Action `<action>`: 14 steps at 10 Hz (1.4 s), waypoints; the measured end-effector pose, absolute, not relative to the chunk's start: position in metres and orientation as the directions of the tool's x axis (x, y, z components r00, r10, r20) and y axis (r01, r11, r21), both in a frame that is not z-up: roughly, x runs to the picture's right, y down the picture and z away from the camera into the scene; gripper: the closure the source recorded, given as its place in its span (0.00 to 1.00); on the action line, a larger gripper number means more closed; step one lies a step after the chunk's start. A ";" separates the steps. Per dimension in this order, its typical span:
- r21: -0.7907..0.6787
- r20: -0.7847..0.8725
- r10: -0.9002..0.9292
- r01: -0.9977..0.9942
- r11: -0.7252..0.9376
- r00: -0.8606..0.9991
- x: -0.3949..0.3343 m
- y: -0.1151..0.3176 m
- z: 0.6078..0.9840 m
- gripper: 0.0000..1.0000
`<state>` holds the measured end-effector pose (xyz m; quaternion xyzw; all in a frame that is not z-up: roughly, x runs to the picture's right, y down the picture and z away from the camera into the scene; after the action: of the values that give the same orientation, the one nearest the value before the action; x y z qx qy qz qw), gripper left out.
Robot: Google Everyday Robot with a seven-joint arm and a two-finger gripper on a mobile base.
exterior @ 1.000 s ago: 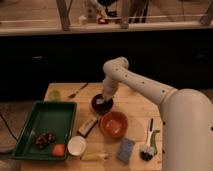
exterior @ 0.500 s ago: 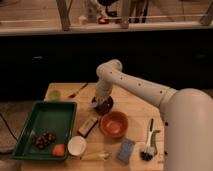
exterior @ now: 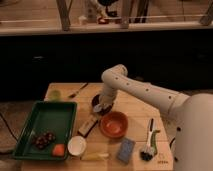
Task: Wipe purple bowl with towel
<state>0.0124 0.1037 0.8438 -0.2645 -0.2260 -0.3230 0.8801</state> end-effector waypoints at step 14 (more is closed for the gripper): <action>-0.361 0.522 -0.440 0.656 0.663 0.731 0.027 0.065 0.861 0.99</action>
<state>0.0266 0.0654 0.8607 -0.2718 -0.1990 -0.3078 0.8898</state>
